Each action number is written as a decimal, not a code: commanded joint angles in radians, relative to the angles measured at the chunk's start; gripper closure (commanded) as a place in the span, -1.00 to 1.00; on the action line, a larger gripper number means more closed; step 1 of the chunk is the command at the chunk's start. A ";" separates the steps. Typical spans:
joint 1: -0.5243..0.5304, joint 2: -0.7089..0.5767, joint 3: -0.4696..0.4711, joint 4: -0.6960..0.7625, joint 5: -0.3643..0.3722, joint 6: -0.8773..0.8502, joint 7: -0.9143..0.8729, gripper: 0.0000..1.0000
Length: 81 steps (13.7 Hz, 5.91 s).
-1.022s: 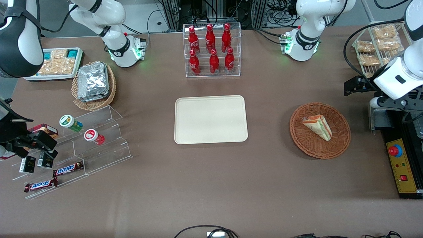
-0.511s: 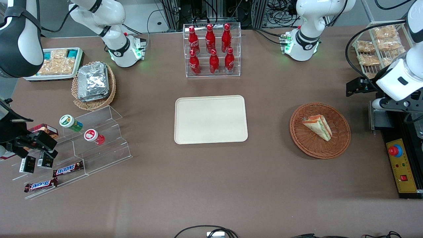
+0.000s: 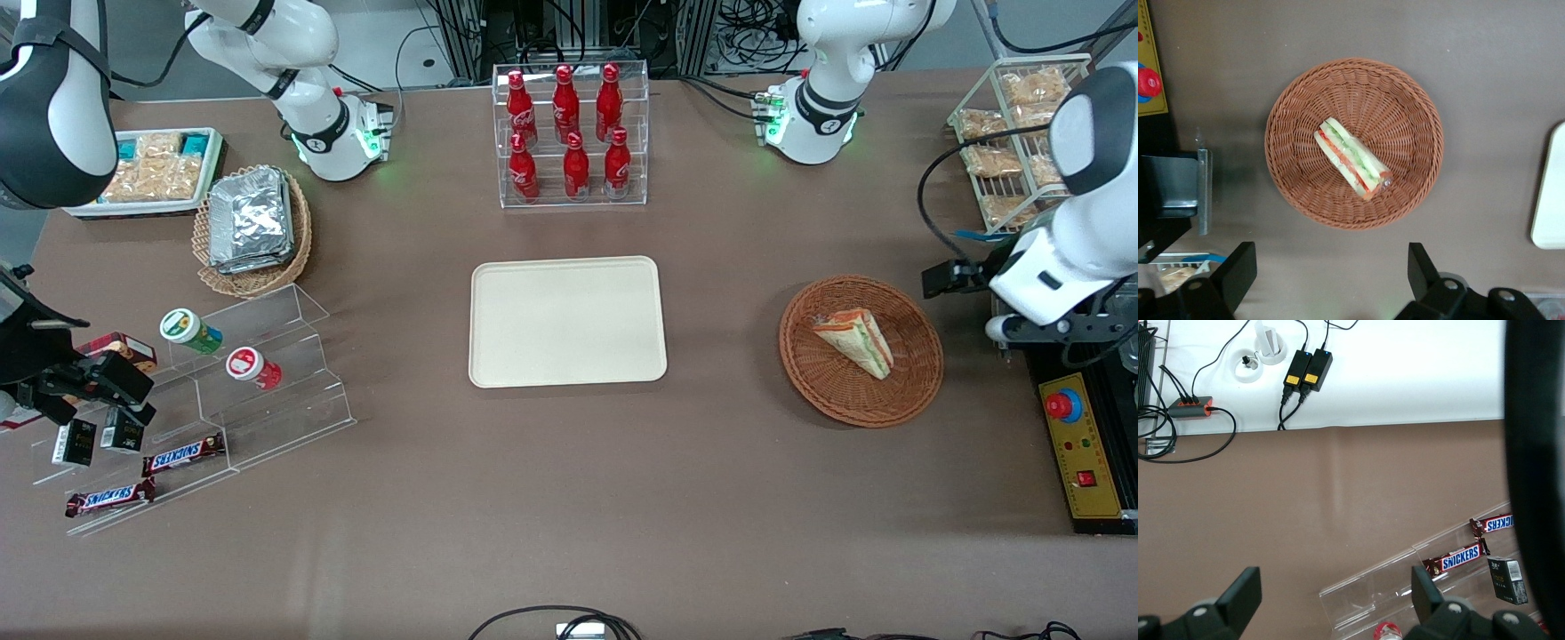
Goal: Place sandwich from basket to tray
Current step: 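Lower the open left gripper around the wrapped sandwich in the basket, then close the left gripper on the sandwich, then lift the sandwich out of the basket and carry it toward the tray, then lower the sandwich onto the cream tray with the left gripper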
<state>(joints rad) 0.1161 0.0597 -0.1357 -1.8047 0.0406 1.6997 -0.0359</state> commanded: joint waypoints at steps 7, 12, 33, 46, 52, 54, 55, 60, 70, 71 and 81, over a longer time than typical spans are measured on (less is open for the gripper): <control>0.002 -0.107 -0.005 -0.393 0.013 0.392 -0.390 -1.00; 0.002 -0.072 -0.005 -0.533 0.013 0.593 -0.559 -1.00; 0.002 0.103 -0.004 -0.663 0.010 0.959 -0.776 1.00; -0.013 -0.064 -0.039 -0.389 0.013 0.403 -0.513 1.00; -0.015 -0.041 -0.289 -0.251 0.013 0.273 -0.481 1.00; -0.015 -0.029 -0.370 -0.239 0.015 0.279 -0.486 1.00; -0.015 -0.026 -0.404 -0.237 0.028 0.284 -0.487 1.00; -0.047 0.037 -0.538 -0.237 0.081 0.371 -0.512 1.00; -0.245 0.282 -0.539 -0.176 0.231 0.431 -0.769 1.00; -0.266 0.313 -0.538 -0.162 0.257 0.431 -0.806 1.00; -0.345 0.545 -0.535 -0.051 0.423 0.434 -0.996 1.00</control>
<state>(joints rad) -0.2134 0.5693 -0.6758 -1.8947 0.4249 2.1422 -0.9964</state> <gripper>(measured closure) 0.811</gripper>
